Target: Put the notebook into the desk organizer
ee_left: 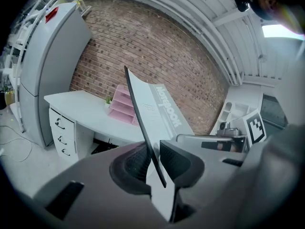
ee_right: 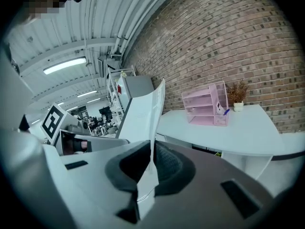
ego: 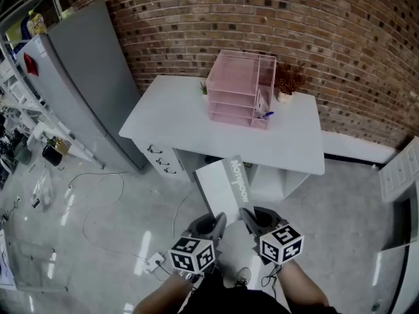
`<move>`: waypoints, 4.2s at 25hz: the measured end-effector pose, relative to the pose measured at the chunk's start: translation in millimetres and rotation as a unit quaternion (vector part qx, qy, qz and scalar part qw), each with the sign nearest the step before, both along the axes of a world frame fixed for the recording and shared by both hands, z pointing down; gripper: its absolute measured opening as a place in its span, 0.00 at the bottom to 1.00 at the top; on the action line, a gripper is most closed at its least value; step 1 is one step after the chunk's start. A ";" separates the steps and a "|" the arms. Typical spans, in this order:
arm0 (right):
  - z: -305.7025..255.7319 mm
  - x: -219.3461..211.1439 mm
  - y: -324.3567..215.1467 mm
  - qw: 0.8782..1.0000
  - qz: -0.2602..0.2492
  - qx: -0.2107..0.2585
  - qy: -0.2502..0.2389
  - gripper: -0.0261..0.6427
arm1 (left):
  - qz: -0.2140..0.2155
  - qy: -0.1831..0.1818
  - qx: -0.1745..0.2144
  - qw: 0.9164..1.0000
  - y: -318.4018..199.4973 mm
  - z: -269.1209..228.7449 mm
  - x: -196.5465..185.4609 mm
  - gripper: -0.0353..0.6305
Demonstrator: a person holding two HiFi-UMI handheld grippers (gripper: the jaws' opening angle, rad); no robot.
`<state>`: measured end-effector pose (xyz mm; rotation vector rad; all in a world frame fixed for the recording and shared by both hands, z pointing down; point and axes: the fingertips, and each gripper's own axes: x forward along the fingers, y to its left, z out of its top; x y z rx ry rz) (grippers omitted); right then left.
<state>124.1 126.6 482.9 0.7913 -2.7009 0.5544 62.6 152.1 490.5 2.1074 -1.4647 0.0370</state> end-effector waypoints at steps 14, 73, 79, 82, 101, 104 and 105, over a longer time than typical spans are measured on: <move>7.1 -117.8 -52.4 1.000 -0.011 -0.007 0.000 0.07 | -0.010 0.006 -0.003 1.000 -50.5 7.7 -116.8 0.14; 95.3 -66.7 -330.6 0.983 -0.016 -0.184 -0.024 0.06 | -0.012 0.024 -0.117 0.993 -322.2 89.1 -66.1 0.14; 107.6 -64.7 -343.8 0.974 0.016 -0.223 -0.041 0.06 | 0.017 0.024 -0.134 0.991 -340.8 96.1 -67.0 0.14; 110.1 -67.8 -353.1 0.971 0.031 -0.231 -0.047 0.06 | 0.031 0.023 -0.137 0.990 -351.9 98.7 -71.5 0.14; 91.4 -95.1 -421.6 0.946 0.142 -0.254 -0.140 0.06 | 0.099 -0.014 -0.115 0.988 -424.5 89.1 -117.5 0.20; 86.5 -96.6 -432.8 0.942 0.160 -0.250 -0.154 0.06 | 0.106 -0.022 -0.113 0.988 -430.6 88.4 -125.1 0.20; 85.0 -97.1 -435.9 0.942 0.165 -0.248 -0.158 0.06 | 0.108 -0.022 -0.112 0.988 -432.1 87.9 -127.3 0.20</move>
